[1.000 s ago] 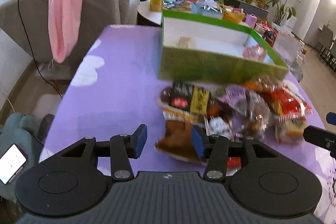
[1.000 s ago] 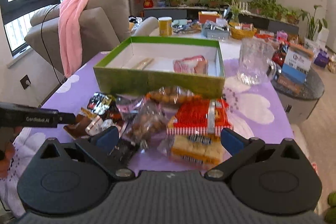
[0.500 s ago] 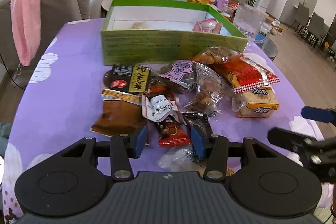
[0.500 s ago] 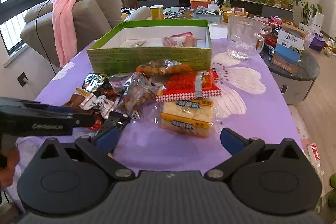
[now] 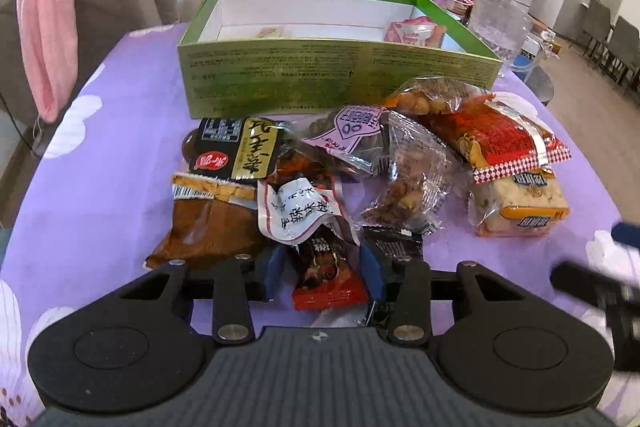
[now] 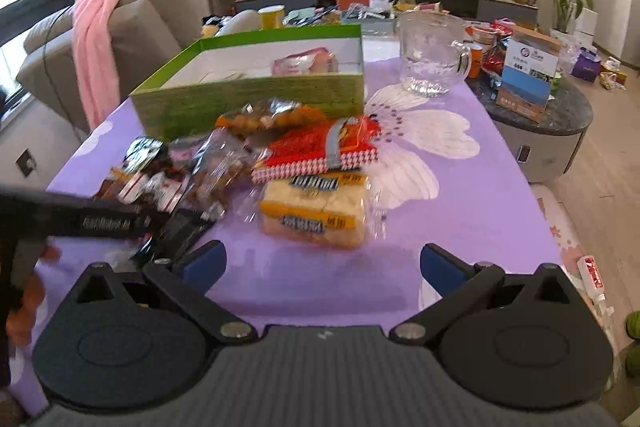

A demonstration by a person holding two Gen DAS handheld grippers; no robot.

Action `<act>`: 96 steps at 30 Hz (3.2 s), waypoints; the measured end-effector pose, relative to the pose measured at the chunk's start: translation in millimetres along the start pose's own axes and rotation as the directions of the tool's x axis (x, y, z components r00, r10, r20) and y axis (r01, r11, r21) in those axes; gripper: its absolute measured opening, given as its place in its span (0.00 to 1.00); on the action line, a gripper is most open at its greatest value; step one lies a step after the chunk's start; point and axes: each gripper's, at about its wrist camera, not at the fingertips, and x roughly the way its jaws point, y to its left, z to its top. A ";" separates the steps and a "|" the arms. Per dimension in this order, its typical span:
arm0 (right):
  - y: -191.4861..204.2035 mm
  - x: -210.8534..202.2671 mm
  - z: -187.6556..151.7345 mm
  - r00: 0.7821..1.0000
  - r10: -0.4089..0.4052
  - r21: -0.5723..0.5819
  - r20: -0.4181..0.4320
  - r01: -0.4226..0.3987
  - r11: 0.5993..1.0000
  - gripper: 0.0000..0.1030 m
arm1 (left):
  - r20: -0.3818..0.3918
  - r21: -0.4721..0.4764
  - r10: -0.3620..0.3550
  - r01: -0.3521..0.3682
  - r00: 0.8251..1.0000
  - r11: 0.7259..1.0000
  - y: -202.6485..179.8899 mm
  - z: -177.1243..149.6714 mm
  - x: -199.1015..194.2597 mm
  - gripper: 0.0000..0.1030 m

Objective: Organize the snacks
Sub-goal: 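Grasp the red candy with the left gripper while the right grasps the yellow bread pack, then drop the bread pack into the box with the right gripper while the left drops the candy, then grasp the dark bar with the left gripper while the right grasps the red-checkered wafer pack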

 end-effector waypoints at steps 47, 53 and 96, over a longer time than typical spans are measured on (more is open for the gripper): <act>22.5 20.4 119.8 0.973 0.095 -0.006 0.208 -0.095 0.995 0.72 | 0.319 0.043 -0.074 0.063 0.945 0.997 25.5 113.9 -57.1 0.23; 17.0 57.9 140.1 0.980 0.076 0.023 0.184 -0.082 0.996 0.72 | 0.298 0.037 -0.071 0.062 0.952 0.997 32.8 141.6 -16.3 0.23; -1.8 15.0 87.8 0.994 -0.013 0.086 0.111 0.003 0.996 0.72 | 0.125 -0.064 -0.002 0.010 0.992 0.998 60.8 51.4 -29.8 0.39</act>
